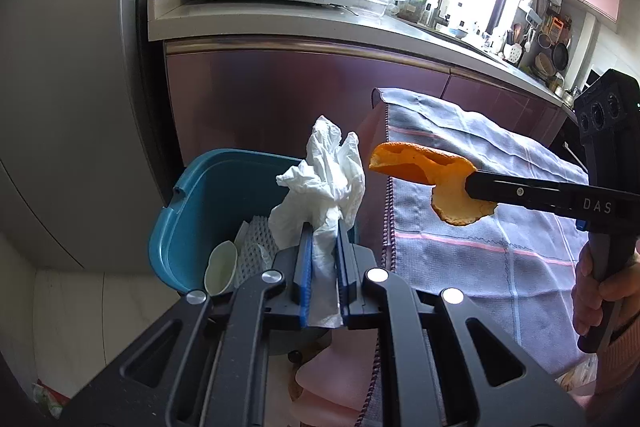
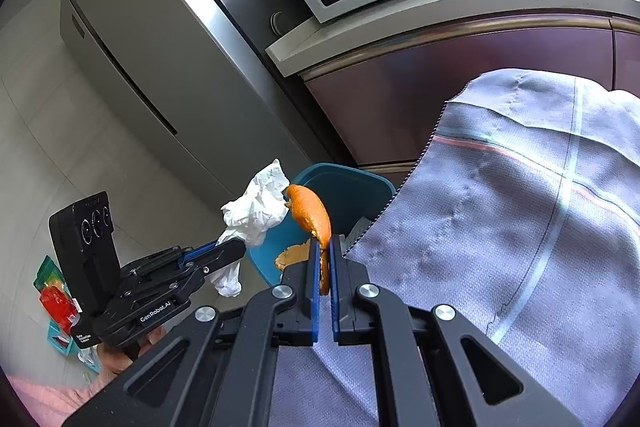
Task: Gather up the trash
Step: 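Carry tissue in left gripper and orange peel in right gripper to the teal bin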
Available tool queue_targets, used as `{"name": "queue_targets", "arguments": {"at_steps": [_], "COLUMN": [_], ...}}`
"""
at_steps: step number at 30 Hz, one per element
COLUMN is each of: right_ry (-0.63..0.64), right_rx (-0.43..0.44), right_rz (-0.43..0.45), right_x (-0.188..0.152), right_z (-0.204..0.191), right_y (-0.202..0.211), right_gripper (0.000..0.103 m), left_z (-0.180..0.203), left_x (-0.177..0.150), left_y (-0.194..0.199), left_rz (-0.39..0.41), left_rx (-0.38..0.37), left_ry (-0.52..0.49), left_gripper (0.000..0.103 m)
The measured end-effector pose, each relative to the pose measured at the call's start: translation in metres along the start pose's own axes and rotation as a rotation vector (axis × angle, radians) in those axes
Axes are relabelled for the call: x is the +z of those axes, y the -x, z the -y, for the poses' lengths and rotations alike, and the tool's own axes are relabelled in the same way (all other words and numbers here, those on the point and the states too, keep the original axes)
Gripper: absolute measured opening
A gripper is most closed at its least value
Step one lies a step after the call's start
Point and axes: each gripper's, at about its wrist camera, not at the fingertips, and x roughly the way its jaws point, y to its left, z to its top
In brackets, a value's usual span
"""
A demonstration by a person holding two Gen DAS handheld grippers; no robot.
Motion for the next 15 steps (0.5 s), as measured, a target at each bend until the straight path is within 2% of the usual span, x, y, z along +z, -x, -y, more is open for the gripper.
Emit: {"name": "queue_targets", "arguments": {"at_steps": [15], "right_ry": [0.028], "right_rx": [-0.028], "right_rz": [-0.068], "right_x": [0.0], "right_z": [-0.014], "right_y": [-0.033], "right_gripper": [0.003], "left_z": [-0.016], "left_x": [0.002], "left_y": [-0.021], "left_rz": [-0.029], "left_rx": [0.039], "left_ry": [0.033], "left_gripper": [0.011]}}
